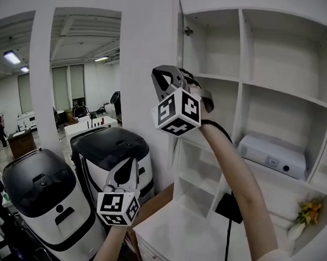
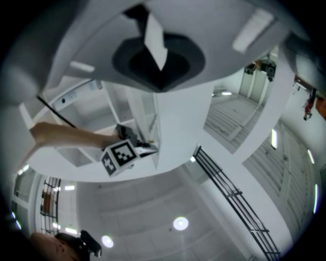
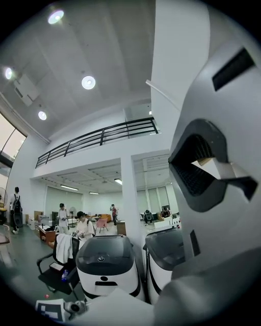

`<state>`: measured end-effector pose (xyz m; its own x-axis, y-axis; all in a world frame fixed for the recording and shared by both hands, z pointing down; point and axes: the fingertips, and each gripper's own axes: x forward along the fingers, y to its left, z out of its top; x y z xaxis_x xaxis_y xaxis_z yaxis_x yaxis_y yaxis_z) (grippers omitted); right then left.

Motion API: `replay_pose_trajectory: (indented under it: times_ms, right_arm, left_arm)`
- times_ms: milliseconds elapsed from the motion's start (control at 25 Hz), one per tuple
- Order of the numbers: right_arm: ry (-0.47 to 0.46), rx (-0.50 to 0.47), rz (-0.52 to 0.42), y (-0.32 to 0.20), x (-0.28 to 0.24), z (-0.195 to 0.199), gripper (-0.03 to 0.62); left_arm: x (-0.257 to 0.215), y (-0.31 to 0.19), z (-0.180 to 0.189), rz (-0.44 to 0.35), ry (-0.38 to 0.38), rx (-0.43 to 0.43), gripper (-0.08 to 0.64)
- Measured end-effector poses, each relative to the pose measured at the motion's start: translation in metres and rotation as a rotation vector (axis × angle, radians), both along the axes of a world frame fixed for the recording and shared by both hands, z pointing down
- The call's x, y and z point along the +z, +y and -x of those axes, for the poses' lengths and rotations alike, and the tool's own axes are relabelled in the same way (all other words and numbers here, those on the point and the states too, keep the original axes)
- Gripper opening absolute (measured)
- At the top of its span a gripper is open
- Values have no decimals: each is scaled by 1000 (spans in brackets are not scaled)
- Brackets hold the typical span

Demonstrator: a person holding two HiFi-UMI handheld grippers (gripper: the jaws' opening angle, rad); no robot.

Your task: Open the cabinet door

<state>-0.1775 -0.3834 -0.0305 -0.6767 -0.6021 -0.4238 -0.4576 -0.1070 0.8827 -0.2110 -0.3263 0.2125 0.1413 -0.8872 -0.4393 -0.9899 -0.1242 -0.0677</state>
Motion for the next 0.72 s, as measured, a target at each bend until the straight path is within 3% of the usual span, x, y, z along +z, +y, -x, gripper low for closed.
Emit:
replay_pose_trajectory:
  times_ms: [720]
  right_arm:
    - [141, 89, -25, -23, 19, 96, -2]
  left_arm:
    - [14, 27, 85, 10, 17, -187, 6]
